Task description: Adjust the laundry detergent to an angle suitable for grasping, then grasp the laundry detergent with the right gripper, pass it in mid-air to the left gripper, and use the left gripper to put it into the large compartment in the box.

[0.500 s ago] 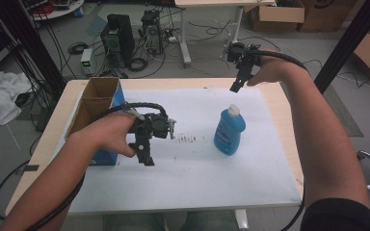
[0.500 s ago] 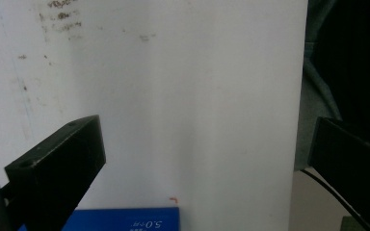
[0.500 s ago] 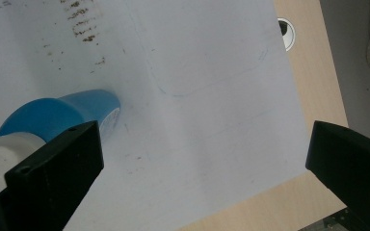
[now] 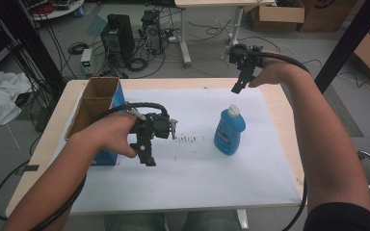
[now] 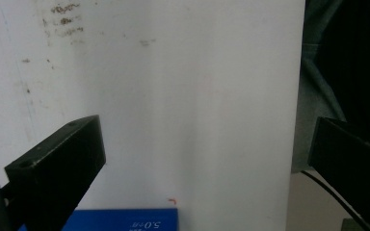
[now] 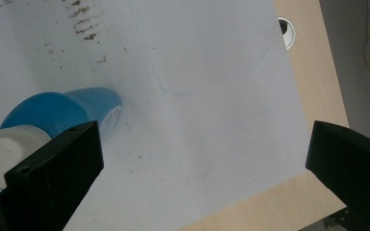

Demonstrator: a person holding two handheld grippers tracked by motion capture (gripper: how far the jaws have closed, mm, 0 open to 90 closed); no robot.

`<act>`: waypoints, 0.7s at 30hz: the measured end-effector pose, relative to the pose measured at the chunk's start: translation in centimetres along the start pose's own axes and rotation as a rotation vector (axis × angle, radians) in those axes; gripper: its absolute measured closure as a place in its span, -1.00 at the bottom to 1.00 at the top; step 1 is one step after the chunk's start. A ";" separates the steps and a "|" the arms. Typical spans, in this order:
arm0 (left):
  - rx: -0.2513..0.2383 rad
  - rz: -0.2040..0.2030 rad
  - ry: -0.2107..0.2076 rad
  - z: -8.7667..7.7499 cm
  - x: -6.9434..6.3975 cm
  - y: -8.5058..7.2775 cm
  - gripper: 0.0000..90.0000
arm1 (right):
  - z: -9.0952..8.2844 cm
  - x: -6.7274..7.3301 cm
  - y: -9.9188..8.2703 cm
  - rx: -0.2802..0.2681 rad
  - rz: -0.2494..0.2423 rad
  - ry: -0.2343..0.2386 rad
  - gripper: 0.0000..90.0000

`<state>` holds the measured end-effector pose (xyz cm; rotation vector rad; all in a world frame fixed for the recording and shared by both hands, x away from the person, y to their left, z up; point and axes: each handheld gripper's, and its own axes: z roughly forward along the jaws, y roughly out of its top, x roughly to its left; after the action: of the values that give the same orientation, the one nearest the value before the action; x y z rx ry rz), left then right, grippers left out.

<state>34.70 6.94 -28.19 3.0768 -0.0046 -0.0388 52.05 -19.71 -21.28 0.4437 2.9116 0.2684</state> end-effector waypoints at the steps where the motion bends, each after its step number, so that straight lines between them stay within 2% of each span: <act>1: 0.000 0.000 0.000 0.0 0.0 0.0 -1.00 | 0.0 0.0 0.0 -0.002 -0.001 0.002 -1.00; 7: -0.003 -0.011 0.009 0.0 -0.1 -0.3 -1.00 | 0.5 0.0 -0.1 0.011 0.000 -0.001 -1.00; 15: -0.004 0.005 0.013 0.0 -0.4 -0.3 -1.00 | 0.4 0.2 0.0 0.010 0.006 -0.006 -1.00; 19: -0.013 -0.007 0.014 -0.2 -0.4 -0.6 -1.00 | 0.4 0.2 0.0 0.011 0.007 -0.007 -1.00; 21: -0.003 -0.009 0.015 -0.2 -0.4 -0.6 -1.00 | 0.4 0.2 0.0 0.010 0.007 -0.005 -1.00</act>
<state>34.35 7.51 -28.02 3.0743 0.0093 -0.0165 51.99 -19.60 -21.70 0.4560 2.9084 0.2541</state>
